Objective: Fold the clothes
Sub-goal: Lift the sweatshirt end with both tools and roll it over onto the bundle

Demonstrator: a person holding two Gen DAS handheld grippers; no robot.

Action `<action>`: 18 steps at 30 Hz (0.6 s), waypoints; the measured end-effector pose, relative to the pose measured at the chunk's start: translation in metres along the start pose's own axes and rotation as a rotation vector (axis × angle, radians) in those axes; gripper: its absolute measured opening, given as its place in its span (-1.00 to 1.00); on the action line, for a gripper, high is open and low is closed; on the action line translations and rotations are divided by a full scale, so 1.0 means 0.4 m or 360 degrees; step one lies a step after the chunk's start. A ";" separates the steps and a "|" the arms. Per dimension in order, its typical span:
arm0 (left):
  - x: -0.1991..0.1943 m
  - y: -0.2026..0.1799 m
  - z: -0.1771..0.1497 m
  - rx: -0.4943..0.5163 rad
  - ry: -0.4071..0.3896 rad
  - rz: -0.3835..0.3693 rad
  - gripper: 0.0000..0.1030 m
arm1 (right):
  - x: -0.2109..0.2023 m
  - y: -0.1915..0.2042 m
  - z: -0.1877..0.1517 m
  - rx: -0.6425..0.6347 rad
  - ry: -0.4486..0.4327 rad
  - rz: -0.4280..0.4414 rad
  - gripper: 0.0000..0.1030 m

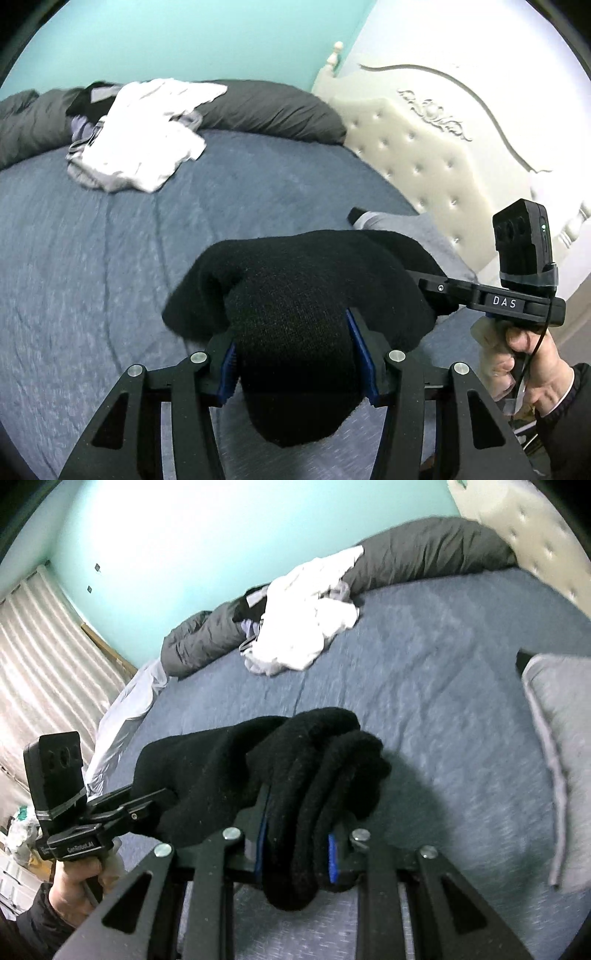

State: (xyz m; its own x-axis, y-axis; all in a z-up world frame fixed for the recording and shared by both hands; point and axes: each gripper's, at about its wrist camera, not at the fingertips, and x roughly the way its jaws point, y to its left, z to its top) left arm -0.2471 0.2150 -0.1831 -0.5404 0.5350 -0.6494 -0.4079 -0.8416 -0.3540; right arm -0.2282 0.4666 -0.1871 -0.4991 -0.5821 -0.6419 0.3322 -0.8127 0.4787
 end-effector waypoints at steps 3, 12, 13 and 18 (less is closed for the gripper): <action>-0.003 -0.049 0.044 0.0030 -0.0025 -0.0021 0.08 | -0.055 -0.009 0.034 -0.0019 -0.0048 -0.0022 -0.55; 0.021 -0.215 0.187 0.0131 -0.0089 -0.0103 0.08 | -0.226 -0.075 0.137 -0.0051 -0.0189 -0.0106 -0.55; 0.030 -0.237 0.203 0.0144 -0.0094 -0.0115 0.08 | -0.246 -0.087 0.148 -0.0054 -0.0206 -0.0118 -0.55; 0.092 -0.348 0.267 0.0205 -0.0107 -0.0168 0.08 | -0.336 -0.167 0.195 -0.0051 -0.0274 -0.0202 -0.55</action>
State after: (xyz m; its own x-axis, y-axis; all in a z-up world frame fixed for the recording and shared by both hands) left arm -0.2890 0.3596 -0.0859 -0.5357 0.6272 -0.5654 -0.5534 -0.7665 -0.3260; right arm -0.2458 0.6011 -0.0861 -0.6667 -0.4644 -0.5829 0.2820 -0.8812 0.3795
